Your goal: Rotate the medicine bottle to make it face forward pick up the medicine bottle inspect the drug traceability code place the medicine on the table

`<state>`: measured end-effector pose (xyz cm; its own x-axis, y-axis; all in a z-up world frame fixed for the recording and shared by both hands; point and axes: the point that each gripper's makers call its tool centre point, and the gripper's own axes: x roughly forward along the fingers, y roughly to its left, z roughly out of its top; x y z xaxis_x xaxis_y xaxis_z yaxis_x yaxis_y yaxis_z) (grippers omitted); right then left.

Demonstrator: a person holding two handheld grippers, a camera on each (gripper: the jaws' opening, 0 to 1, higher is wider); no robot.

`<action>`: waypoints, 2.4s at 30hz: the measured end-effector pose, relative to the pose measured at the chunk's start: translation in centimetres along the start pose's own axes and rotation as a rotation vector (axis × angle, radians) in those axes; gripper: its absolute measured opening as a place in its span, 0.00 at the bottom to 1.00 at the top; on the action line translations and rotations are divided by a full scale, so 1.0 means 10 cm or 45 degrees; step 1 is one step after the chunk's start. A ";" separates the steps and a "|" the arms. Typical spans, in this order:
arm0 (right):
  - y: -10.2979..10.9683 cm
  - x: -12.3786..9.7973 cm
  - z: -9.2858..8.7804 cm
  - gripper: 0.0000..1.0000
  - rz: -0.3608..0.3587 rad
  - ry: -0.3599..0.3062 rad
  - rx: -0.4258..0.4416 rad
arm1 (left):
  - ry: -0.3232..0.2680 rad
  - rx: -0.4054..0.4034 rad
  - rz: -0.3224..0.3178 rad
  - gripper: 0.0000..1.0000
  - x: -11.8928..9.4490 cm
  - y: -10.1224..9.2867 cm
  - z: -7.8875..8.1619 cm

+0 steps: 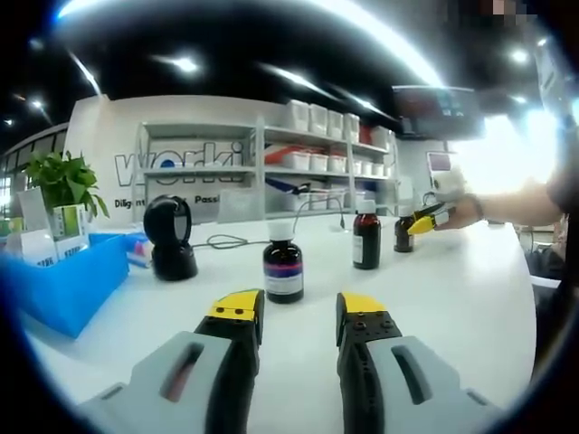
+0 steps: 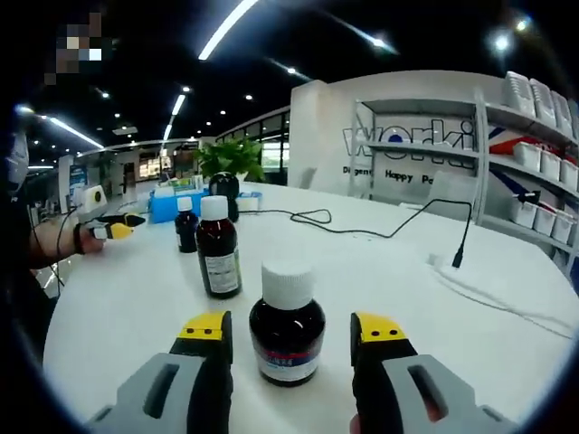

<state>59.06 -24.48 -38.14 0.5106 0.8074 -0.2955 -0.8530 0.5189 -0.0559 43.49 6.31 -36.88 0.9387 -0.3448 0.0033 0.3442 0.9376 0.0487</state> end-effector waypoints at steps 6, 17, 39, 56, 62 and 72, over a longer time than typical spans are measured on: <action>0.02 0.00 0.02 0.33 0.047 -0.014 0.004 | 0.000 0.004 0.005 0.25 0.00 0.00 0.00; 0.10 -0.02 0.01 0.28 -0.013 -0.022 0.024 | -0.001 0.003 0.002 0.25 -0.01 0.00 0.00; 0.07 0.01 0.00 0.27 -0.269 -0.005 0.120 | -0.002 0.010 0.003 0.25 -0.01 0.00 0.00; 0.04 0.01 0.00 0.28 -0.352 -0.022 0.179 | -0.003 0.011 0.005 0.25 -0.01 0.00 0.00; 0.04 0.02 -0.03 0.28 -0.347 -0.033 0.192 | -0.002 0.010 0.004 0.25 -0.01 0.00 0.00; 0.02 -0.02 0.06 0.41 -0.344 -0.098 0.135 | -0.002 0.005 0.004 0.25 -0.01 0.00 0.00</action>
<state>58.89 -24.35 -37.50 0.7276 0.6531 -0.2098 -0.6713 0.7409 -0.0216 43.40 6.35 -36.87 0.9396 -0.3422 0.0051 0.3415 0.9384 0.0526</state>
